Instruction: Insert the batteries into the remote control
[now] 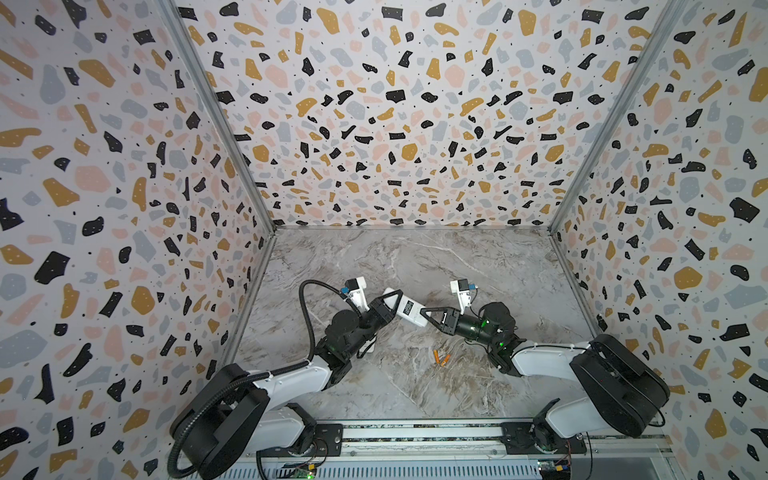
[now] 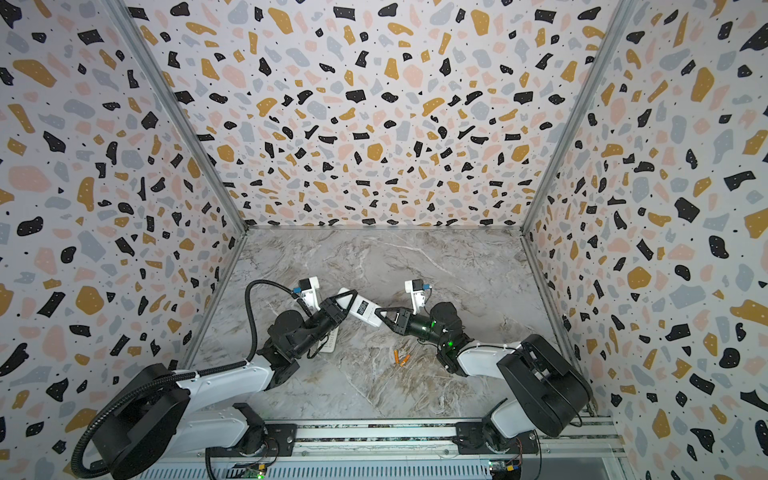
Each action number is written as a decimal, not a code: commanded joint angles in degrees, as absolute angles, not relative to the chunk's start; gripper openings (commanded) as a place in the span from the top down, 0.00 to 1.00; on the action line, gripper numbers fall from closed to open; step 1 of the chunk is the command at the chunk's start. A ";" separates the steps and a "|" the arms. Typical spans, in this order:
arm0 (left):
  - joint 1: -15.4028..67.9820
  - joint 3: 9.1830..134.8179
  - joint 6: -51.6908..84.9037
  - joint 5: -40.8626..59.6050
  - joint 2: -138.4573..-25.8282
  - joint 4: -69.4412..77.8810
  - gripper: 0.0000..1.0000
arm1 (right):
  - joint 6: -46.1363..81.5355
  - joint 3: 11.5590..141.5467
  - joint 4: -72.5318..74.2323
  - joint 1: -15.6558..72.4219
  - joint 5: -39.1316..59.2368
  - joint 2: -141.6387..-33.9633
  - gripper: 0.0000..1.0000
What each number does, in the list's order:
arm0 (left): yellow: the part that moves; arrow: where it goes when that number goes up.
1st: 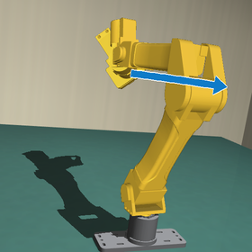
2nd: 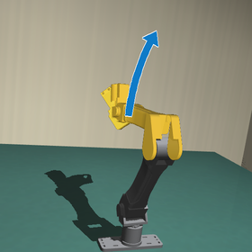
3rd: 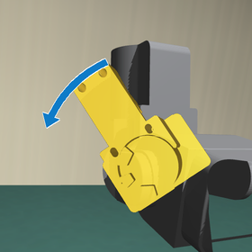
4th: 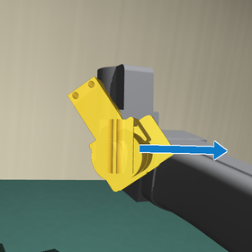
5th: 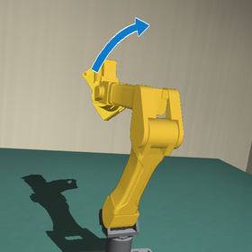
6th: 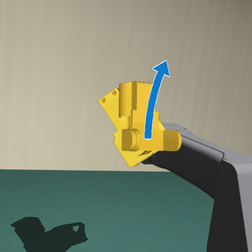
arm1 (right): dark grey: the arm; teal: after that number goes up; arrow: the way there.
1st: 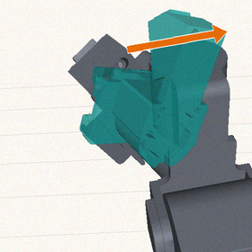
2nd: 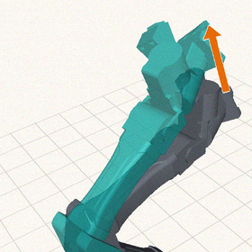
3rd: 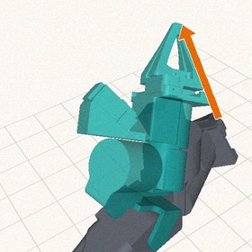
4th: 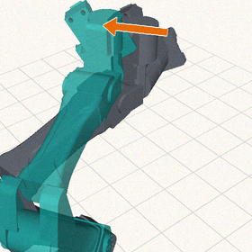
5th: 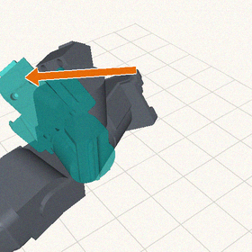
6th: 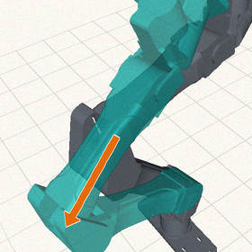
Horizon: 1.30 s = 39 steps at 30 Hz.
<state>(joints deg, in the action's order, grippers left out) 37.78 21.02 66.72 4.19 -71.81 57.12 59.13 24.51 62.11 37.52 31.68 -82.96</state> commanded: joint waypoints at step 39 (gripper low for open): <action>38.76 20.21 65.52 3.87 -72.86 61.26 1.00 | 52.51 23.04 56.02 37.71 31.70 -78.84 0.66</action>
<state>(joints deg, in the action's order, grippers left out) 38.44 20.60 66.67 4.19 -72.73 57.36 53.58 23.73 55.70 37.85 31.05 -79.77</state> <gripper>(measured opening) 0.183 0.344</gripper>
